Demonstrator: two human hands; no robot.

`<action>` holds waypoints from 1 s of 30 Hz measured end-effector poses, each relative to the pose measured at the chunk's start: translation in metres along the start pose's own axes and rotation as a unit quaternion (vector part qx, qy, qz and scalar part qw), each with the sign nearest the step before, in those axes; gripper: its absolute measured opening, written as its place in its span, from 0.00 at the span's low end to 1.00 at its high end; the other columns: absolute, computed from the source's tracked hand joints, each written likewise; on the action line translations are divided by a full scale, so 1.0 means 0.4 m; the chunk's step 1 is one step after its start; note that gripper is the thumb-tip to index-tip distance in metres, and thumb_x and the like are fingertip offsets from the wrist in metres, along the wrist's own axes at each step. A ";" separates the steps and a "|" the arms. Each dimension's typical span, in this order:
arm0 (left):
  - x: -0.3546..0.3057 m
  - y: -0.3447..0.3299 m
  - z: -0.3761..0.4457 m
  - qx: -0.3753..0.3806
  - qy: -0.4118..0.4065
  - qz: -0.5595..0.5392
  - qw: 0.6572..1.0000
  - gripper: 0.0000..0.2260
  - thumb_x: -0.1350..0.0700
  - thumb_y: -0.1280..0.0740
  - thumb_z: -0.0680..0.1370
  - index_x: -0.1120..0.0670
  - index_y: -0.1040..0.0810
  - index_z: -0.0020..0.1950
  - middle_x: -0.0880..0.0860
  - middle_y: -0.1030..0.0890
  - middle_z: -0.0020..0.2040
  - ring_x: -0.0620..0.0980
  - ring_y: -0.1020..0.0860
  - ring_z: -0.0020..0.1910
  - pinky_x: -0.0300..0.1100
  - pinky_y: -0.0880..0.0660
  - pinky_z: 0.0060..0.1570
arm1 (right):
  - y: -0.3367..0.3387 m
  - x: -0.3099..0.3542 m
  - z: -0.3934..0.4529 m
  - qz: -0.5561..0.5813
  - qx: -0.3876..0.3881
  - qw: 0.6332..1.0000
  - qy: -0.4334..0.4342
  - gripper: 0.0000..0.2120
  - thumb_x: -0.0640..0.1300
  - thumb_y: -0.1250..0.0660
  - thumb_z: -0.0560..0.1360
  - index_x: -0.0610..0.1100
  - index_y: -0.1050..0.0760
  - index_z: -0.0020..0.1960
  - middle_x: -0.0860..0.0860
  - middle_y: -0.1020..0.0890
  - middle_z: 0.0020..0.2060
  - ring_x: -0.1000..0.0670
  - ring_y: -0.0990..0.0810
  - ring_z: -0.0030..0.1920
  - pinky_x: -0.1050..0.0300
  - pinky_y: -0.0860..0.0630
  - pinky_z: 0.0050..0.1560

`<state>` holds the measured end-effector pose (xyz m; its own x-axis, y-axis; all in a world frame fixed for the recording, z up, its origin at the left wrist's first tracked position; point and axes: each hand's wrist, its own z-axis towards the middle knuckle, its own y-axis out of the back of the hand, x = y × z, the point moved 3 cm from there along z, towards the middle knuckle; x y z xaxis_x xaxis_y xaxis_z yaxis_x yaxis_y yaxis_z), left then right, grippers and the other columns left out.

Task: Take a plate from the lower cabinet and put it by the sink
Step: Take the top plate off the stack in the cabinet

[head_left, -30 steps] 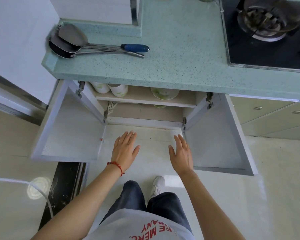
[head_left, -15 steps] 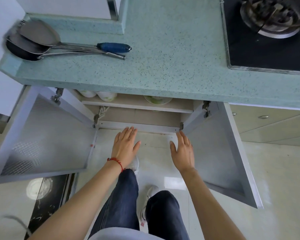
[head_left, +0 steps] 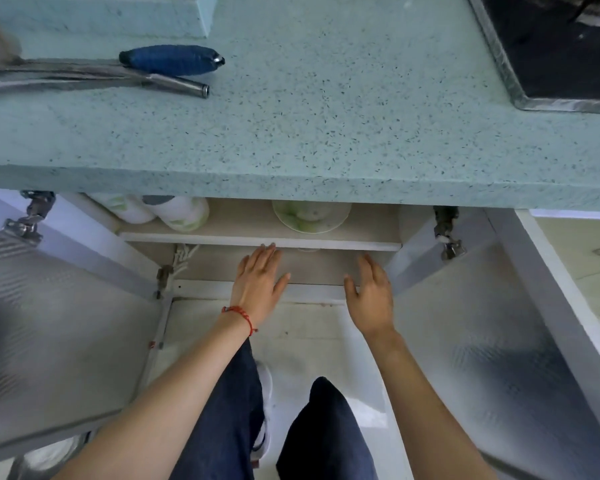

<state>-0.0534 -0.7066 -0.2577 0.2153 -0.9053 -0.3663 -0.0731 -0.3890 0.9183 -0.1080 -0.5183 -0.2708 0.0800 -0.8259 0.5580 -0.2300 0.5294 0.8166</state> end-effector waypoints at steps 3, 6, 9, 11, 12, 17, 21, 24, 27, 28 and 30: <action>0.034 -0.062 0.067 -0.004 -0.010 0.006 1.000 0.24 0.47 0.49 0.79 0.57 0.43 0.72 0.56 0.41 0.75 0.53 0.46 0.75 0.50 0.50 0.73 | -0.058 -0.027 0.062 0.004 -0.020 1.000 0.023 0.23 0.46 0.43 0.77 0.39 0.37 0.69 0.40 0.32 0.69 0.39 0.33 0.67 0.41 0.34 0.66; 0.069 -0.119 0.133 -0.022 -0.019 -0.007 1.000 0.23 0.50 0.47 0.79 0.56 0.43 0.72 0.56 0.40 0.75 0.53 0.45 0.75 0.50 0.49 0.74 | -0.112 -0.055 0.125 0.013 -0.041 0.999 0.033 0.22 0.43 0.41 0.77 0.39 0.37 0.69 0.40 0.32 0.69 0.40 0.34 0.68 0.44 0.34 0.68; 0.102 -0.172 0.195 -0.051 -0.029 -0.007 0.998 0.26 0.44 0.51 0.78 0.58 0.41 0.71 0.58 0.37 0.73 0.55 0.42 0.74 0.50 0.47 0.73 | -0.164 -0.076 0.182 0.041 -0.073 0.995 0.049 0.22 0.45 0.43 0.75 0.37 0.34 0.67 0.38 0.30 0.67 0.39 0.33 0.67 0.45 0.35 0.68; 0.123 -0.201 0.234 -0.083 -0.030 -0.022 0.996 0.32 0.41 0.55 0.74 0.59 0.39 0.70 0.59 0.34 0.72 0.56 0.40 0.73 0.51 0.45 0.71 | -0.199 -0.092 0.218 0.063 -0.091 0.992 0.058 0.24 0.48 0.45 0.74 0.36 0.32 0.65 0.37 0.28 0.65 0.38 0.31 0.66 0.45 0.34 0.67; 0.133 -0.216 0.251 -0.097 -0.029 -0.029 0.994 0.33 0.40 0.56 0.73 0.60 0.38 0.70 0.59 0.34 0.71 0.57 0.39 0.72 0.51 0.44 0.71 | -0.216 -0.101 0.236 0.070 -0.101 0.990 0.064 0.24 0.50 0.46 0.74 0.36 0.32 0.64 0.37 0.27 0.64 0.38 0.30 0.65 0.45 0.33 0.66; 0.193 -0.277 0.322 -0.156 -0.025 -0.050 0.986 0.33 0.41 0.55 0.72 0.59 0.36 0.69 0.59 0.32 0.71 0.57 0.38 0.72 0.51 0.42 0.70 | -0.272 -0.137 0.313 0.090 -0.139 0.982 0.089 0.21 0.44 0.42 0.75 0.35 0.32 0.65 0.36 0.27 0.63 0.37 0.30 0.64 0.49 0.34 0.66; 0.217 -0.287 0.357 -0.201 -0.028 -0.074 0.976 0.30 0.44 0.51 0.71 0.60 0.32 0.66 0.62 0.28 0.67 0.61 0.33 0.68 0.55 0.37 0.67 | -0.284 -0.134 0.354 0.097 -0.169 0.973 0.125 0.22 0.47 0.44 0.75 0.35 0.31 0.64 0.37 0.25 0.62 0.38 0.28 0.62 0.49 0.32 0.64; 0.231 -0.290 0.392 -0.203 -0.029 -0.092 0.974 0.28 0.45 0.50 0.72 0.61 0.29 0.64 0.63 0.25 0.63 0.63 0.29 0.64 0.57 0.31 0.64 | -0.286 -0.128 0.383 0.105 -0.164 0.973 0.124 0.21 0.44 0.41 0.75 0.36 0.32 0.65 0.36 0.27 0.62 0.38 0.28 0.62 0.49 0.32 0.63; 0.231 -0.288 0.428 -0.192 -0.027 -0.130 0.972 0.26 0.43 0.48 0.75 0.60 0.29 0.63 0.62 0.23 0.61 0.61 0.26 0.60 0.55 0.27 0.58 | -0.277 -0.117 0.410 0.115 -0.172 0.971 0.120 0.20 0.43 0.40 0.76 0.35 0.33 0.65 0.36 0.27 0.62 0.37 0.27 0.61 0.48 0.29 0.61; 0.227 -0.284 0.436 -0.190 -0.017 -0.153 0.970 0.24 0.45 0.45 0.76 0.60 0.30 0.64 0.63 0.24 0.62 0.62 0.27 0.61 0.55 0.28 0.60 | -0.273 -0.114 0.421 0.119 -0.176 0.971 0.115 0.20 0.42 0.39 0.76 0.35 0.33 0.65 0.36 0.27 0.63 0.37 0.27 0.60 0.49 0.29 0.60; 0.221 -0.274 0.455 -0.195 0.011 -0.212 0.958 0.23 0.49 0.42 0.76 0.61 0.31 0.66 0.63 0.27 0.65 0.62 0.29 0.63 0.54 0.30 0.62 | -0.265 -0.109 0.442 0.131 -0.171 0.972 0.090 0.20 0.43 0.39 0.77 0.35 0.34 0.66 0.37 0.28 0.64 0.39 0.27 0.61 0.51 0.30 0.60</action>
<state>-0.2034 -0.7751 -0.4182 0.1661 -0.6750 -0.7189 0.3929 -0.6233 0.6761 -0.2585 -0.5728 -0.4077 0.2372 -0.6228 0.7455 0.0685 0.7763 0.6267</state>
